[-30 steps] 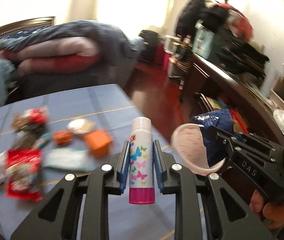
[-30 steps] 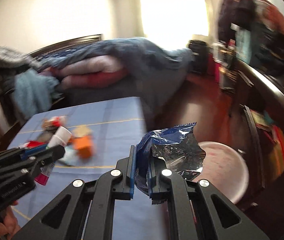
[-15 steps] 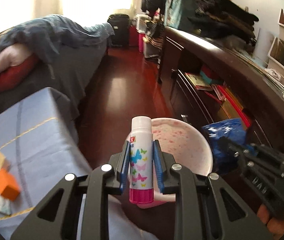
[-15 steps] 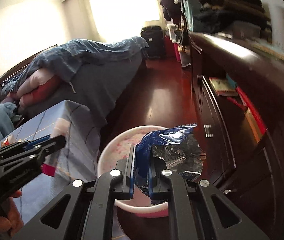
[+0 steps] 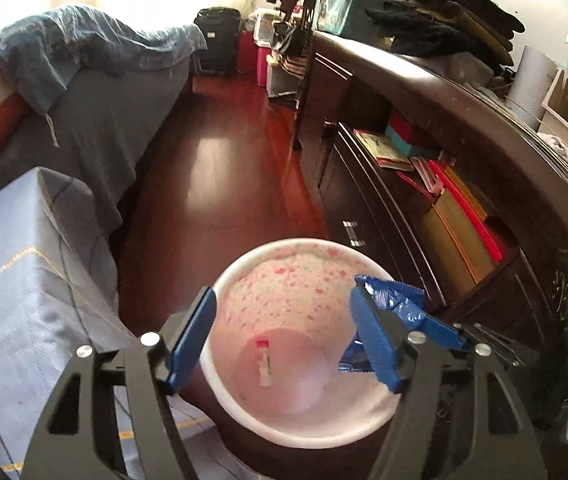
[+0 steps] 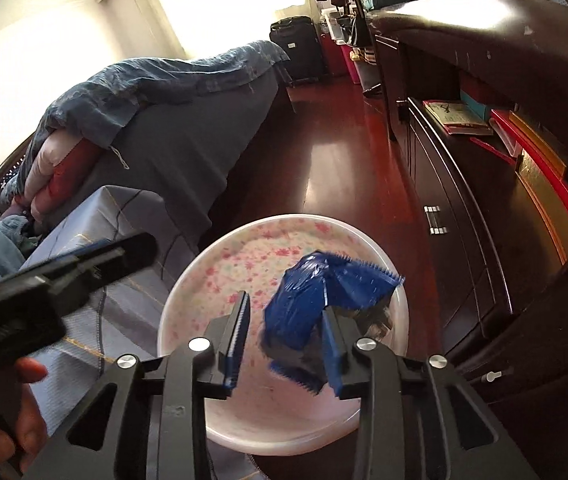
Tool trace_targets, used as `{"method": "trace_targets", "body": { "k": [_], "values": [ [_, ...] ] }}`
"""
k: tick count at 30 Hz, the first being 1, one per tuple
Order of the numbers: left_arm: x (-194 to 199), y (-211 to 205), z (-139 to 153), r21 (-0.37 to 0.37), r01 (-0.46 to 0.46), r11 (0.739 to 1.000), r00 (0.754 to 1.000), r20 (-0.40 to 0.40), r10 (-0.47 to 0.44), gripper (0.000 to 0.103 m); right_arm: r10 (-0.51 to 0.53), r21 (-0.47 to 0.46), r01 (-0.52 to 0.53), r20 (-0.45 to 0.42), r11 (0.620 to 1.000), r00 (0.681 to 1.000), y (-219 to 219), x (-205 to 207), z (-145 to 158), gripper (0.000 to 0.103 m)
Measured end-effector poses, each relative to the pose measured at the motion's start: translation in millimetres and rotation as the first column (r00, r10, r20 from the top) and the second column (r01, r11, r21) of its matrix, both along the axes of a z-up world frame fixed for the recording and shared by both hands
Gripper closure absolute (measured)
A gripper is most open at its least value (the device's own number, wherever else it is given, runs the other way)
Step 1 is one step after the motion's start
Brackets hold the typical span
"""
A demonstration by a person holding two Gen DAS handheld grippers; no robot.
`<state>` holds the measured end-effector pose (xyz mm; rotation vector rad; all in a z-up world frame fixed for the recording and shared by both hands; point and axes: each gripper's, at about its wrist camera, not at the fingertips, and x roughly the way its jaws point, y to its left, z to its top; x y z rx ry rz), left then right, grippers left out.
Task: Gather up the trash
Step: 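Carry glue stick and blue bag over the pink bin and open both tools, then return the left tool to the table and grasp the orange sponge block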
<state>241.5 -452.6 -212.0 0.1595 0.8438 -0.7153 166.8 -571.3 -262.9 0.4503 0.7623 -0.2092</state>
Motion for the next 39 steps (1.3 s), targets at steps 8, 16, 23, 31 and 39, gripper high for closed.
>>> {"method": "trace_targets", "body": {
  "k": [8,16,23,31,39],
  "values": [
    [2,26,21,-0.045,-0.055,0.997,0.998,-0.012,0.054,0.028,0.023,-0.085,-0.03,-0.084,0.996,0.996,14,10,4,0.046],
    [-11,69,58,-0.084,-0.091,0.992,0.995,0.035,0.094,0.022,0.051,-0.267,-0.105,-0.2,0.958,0.978,40,27,24,0.042],
    [-20,122,77,-0.072,-0.164,0.984,0.982,0.083,0.169,0.019,0.024,-0.301,-0.039,-0.053,0.953,0.998,79,2,69,0.031],
    [-19,234,76,0.005,-0.416,0.909,0.897,0.168,0.41,0.004,0.142,-0.28,-0.117,0.068,0.953,0.988,165,-11,108,0.021],
    [19,255,28,0.194,-0.507,0.84,0.861,0.09,0.5,0.004,0.217,-0.26,-0.181,0.115,0.948,0.969,212,-16,122,0.021]
  ]
}}
